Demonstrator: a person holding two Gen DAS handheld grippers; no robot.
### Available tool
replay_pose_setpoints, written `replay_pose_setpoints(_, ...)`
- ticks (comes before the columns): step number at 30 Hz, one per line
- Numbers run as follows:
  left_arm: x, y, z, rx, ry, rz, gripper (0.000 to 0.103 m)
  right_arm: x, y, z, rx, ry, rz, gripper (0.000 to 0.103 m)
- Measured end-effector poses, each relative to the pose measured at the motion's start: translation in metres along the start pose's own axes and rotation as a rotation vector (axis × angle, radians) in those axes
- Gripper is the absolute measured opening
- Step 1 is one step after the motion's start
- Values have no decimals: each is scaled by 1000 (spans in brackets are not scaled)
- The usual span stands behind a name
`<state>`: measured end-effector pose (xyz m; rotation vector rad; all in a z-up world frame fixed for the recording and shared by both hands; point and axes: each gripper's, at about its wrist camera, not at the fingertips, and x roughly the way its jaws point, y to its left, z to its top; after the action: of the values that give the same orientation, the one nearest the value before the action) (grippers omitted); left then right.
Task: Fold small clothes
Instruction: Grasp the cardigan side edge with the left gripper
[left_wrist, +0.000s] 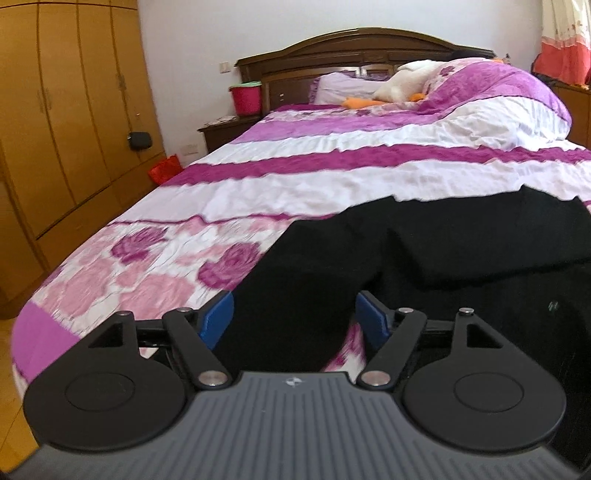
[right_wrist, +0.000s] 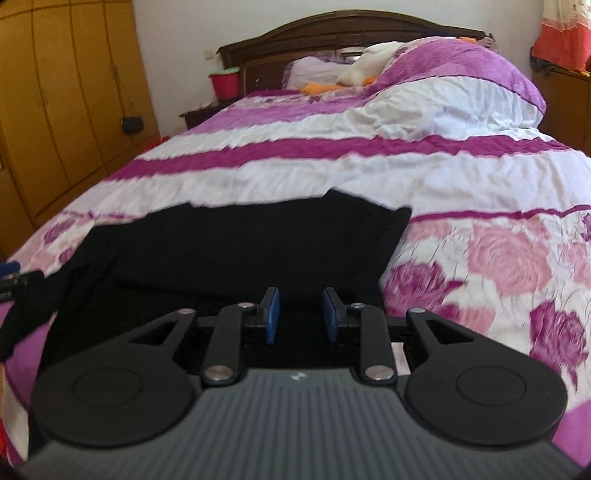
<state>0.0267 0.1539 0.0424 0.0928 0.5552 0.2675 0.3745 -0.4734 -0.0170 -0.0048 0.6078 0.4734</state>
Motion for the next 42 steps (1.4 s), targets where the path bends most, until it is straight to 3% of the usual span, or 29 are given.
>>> replay_pose_setpoints(7,-2,22,-38,-62,74,41,78,8,16,-37,-11,43,-12,28)
replay_pose_setpoints(13,4,32,-68,-67,125,-12,78,22,13,-56,57,84,-19,28)
replay_pose_setpoints(19,12,25,-84,12,116,105,78,25,10,-62,78,79,-14,28)
replay_pose_setpoints(25,24,37,-92,-7,78,259,80,26,8,-65,92,69,-13,28)
replay_pose_setpoints(28,25,44,-94,-38,62,271,79,26,8,-66,97,69,-15,28)
replay_pose_setpoints(29,24,45,-95,-45,55,269,78,26,8,-66,100,70,-15,28)
replay_pose_setpoints(30,24,46,-95,-51,48,268,69,26,8,-65,103,71,-16,28)
replay_pose_setpoints(31,23,47,-95,-53,40,265,55,25,8,-65,105,72,-17,28)
replay_pose_setpoints(34,21,50,-91,-75,32,275,25,25,9,-64,108,76,-21,28)
replay_pose_setpoints(37,16,61,-83,-154,16,272,16,24,9,-63,112,82,-17,28)
replay_pose_setpoints(42,4,84,-62,-287,-54,270,15,21,5,-62,143,87,9,29)
